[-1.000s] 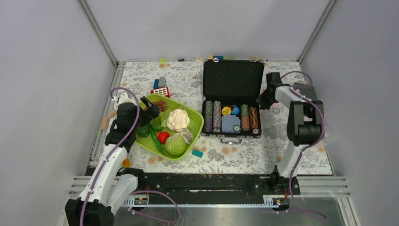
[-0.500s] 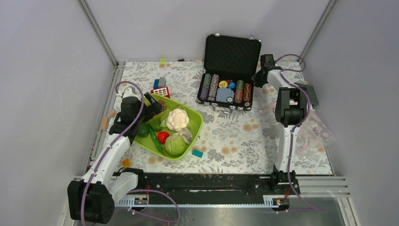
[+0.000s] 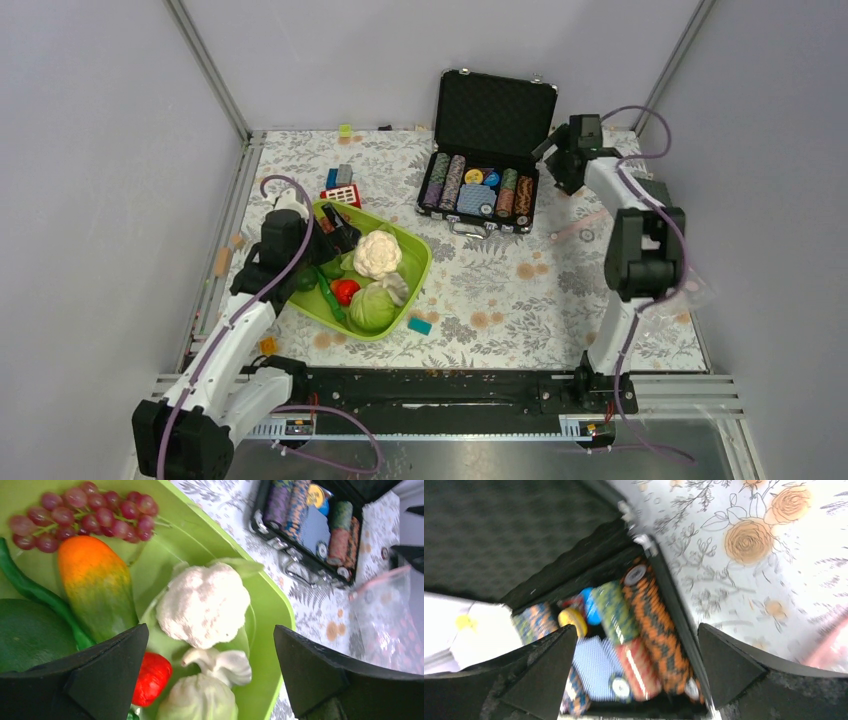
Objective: Place the food in the zip-top bag and seal the zipper
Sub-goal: Move the distractor to the center of the board, then pick up the zipper food storage bag at the center of the board, then open the zipper of the food storage bag at the center of the board.
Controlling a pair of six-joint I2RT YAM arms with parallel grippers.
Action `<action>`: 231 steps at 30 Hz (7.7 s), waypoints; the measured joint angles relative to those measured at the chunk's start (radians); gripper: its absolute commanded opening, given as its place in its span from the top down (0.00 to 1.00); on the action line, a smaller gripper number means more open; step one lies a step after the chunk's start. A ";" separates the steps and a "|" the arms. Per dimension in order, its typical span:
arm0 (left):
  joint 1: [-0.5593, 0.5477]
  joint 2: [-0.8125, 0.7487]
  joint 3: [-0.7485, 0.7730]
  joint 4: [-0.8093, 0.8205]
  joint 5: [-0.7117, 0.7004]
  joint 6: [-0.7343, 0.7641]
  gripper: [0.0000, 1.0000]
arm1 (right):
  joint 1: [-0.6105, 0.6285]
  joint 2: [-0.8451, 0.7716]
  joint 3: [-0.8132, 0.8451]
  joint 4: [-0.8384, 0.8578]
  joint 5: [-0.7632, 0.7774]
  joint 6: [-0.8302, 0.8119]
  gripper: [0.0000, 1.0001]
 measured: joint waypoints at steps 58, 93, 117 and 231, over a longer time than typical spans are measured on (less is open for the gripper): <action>-0.048 -0.106 -0.051 0.023 -0.099 -0.033 0.01 | -0.130 0.110 0.127 -0.491 0.223 -0.524 0.01; -0.048 0.039 -0.018 0.093 -0.123 -0.005 0.01 | -0.227 0.460 0.680 -0.700 0.531 -0.686 0.33; -0.048 -0.002 -0.018 0.090 -0.143 -0.010 0.01 | -0.227 0.407 0.568 -0.678 0.573 -0.627 1.00; -0.946 0.346 0.056 0.674 -0.075 -0.165 1.00 | 0.771 -1.631 -0.945 -0.215 -0.082 -0.373 0.07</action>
